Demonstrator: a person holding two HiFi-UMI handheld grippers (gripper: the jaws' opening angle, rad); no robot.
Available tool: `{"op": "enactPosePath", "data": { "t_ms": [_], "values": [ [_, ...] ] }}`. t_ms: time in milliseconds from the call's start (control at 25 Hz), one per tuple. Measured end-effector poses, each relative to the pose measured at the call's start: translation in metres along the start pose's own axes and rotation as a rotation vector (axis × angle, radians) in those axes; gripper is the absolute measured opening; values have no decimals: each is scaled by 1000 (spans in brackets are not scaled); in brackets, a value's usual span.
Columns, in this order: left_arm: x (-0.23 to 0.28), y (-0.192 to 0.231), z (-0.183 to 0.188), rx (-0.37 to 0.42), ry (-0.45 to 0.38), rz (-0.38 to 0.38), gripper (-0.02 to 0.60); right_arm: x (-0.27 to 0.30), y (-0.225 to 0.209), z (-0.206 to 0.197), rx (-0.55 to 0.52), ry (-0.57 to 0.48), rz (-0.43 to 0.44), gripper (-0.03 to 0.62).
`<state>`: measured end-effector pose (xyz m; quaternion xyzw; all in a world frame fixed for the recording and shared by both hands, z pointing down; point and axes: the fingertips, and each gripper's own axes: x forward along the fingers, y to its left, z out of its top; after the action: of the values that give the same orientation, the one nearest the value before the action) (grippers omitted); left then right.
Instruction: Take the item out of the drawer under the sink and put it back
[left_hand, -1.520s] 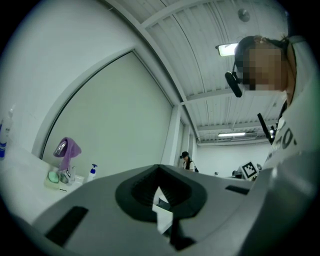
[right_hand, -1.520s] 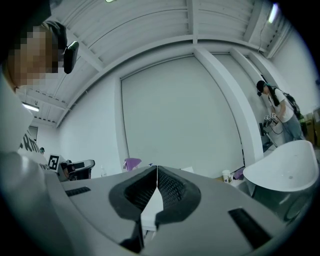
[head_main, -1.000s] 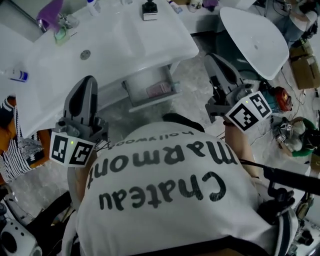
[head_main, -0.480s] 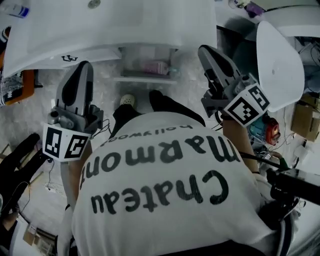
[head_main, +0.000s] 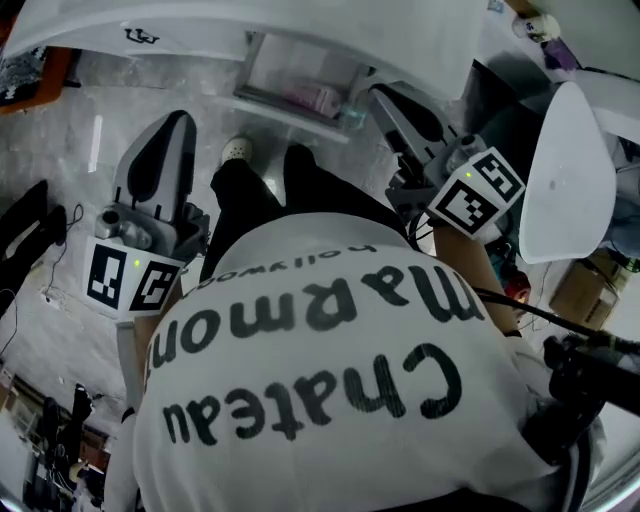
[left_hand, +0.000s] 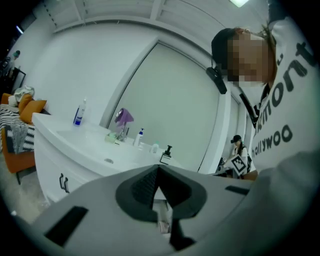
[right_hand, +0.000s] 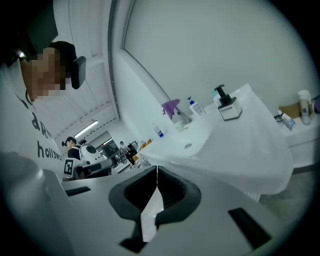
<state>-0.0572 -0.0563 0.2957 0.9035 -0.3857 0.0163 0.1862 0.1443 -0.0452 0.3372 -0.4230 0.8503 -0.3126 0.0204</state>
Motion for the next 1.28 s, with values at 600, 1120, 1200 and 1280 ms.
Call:
{"op": "enactPosePath", "data": {
  "t_ms": [600, 1120, 1200, 1280],
  "values": [
    [-45, 9, -61, -44, 137, 176, 8, 12, -108, -140, -7, 330, -198, 12],
    [-31, 26, -86, -68, 243, 194, 8, 36, -163, -190, -181, 626, -235, 121],
    [-25, 25, -79, -77, 221, 200, 8, 38, -164, -194, -203, 657, -226, 129],
    [-22, 25, -74, -83, 207, 211, 8, 39, -163, -202, -230, 694, -196, 176]
  ]
}}
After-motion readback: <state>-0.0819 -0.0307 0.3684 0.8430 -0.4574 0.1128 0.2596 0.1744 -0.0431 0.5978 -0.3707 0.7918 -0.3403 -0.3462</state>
